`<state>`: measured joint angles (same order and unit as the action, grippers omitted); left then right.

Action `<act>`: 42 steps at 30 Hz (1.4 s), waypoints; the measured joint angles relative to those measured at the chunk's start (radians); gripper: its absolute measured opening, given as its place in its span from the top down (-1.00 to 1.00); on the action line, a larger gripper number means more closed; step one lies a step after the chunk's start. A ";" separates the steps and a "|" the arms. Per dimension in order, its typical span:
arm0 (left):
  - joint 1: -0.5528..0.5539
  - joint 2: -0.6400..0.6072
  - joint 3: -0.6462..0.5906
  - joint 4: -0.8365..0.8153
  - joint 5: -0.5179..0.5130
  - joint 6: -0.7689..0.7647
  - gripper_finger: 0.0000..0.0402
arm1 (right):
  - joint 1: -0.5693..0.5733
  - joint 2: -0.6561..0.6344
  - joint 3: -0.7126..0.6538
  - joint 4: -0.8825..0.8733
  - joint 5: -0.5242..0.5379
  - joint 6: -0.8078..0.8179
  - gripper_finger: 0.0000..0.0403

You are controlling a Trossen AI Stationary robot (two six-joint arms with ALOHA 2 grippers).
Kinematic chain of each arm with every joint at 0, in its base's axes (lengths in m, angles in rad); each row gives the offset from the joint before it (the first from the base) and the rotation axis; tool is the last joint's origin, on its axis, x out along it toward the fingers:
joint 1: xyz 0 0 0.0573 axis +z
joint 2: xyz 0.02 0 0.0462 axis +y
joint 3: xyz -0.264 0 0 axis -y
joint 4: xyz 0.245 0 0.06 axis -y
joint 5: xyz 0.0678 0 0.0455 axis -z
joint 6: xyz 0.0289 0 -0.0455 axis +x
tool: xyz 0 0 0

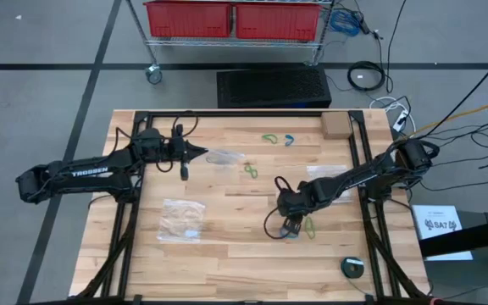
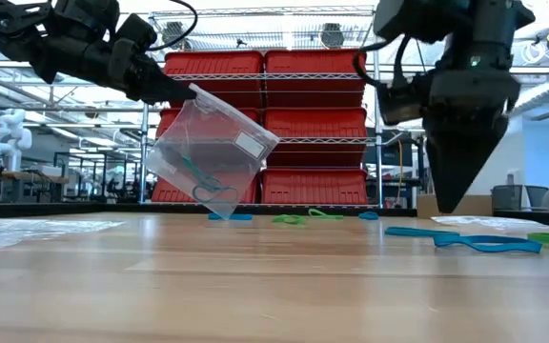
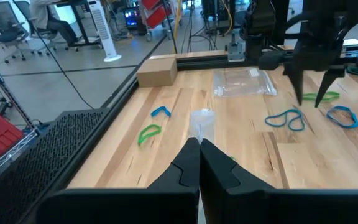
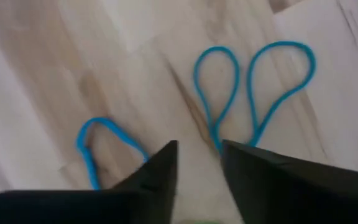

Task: Sort rubber bands
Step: Put the blue rubber band into the top left transparent zip bag

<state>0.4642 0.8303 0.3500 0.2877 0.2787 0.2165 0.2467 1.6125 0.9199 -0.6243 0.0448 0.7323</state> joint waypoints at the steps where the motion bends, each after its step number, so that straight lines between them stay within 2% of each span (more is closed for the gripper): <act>1: 0.000 0.000 0.000 0.000 0.000 0.000 1.00 | 0.000 0.009 0.000 0.000 0.011 0.000 0.26; 6: 0.000 0.000 0.000 -0.001 0.000 0.003 1.00 | -0.011 0.055 0.000 -0.011 0.016 -0.019 -0.12; 9: 0.000 0.000 0.000 -0.001 0.000 0.002 1.00 | -0.014 0.081 0.000 -0.013 0.023 -0.027 -0.20; 12: 0.000 0.000 0.000 -0.001 0.000 0.002 1.00 | -0.013 0.094 0.003 -0.013 0.036 -0.036 -0.19; 17: 0.000 0.000 0.000 -0.001 0.000 0.002 1.00 | -0.022 0.099 0.004 -0.014 0.052 -0.045 0.00; 26: 0.000 0.000 0.000 -0.001 0.000 0.003 1.00 | -0.051 0.101 0.001 -0.012 0.087 -0.095 0.63; 33: 0.000 0.000 0.000 -0.001 0.000 0.003 1.00 | -0.053 0.102 0.000 0.004 0.102 -0.125 0.92; 38: 0.000 0.000 0.000 -0.001 0.000 0.004 1.00 | -0.053 0.100 0.010 0.002 0.103 -0.136 0.98; 42: 0.000 0.000 0.000 -0.001 0.000 0.007 1.00 | -0.056 0.103 0.074 0.002 0.120 -0.180 1.00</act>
<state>0.4642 0.8303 0.3500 0.2868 0.2790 0.2233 0.1905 1.7154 0.9935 -0.6221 0.1652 0.5523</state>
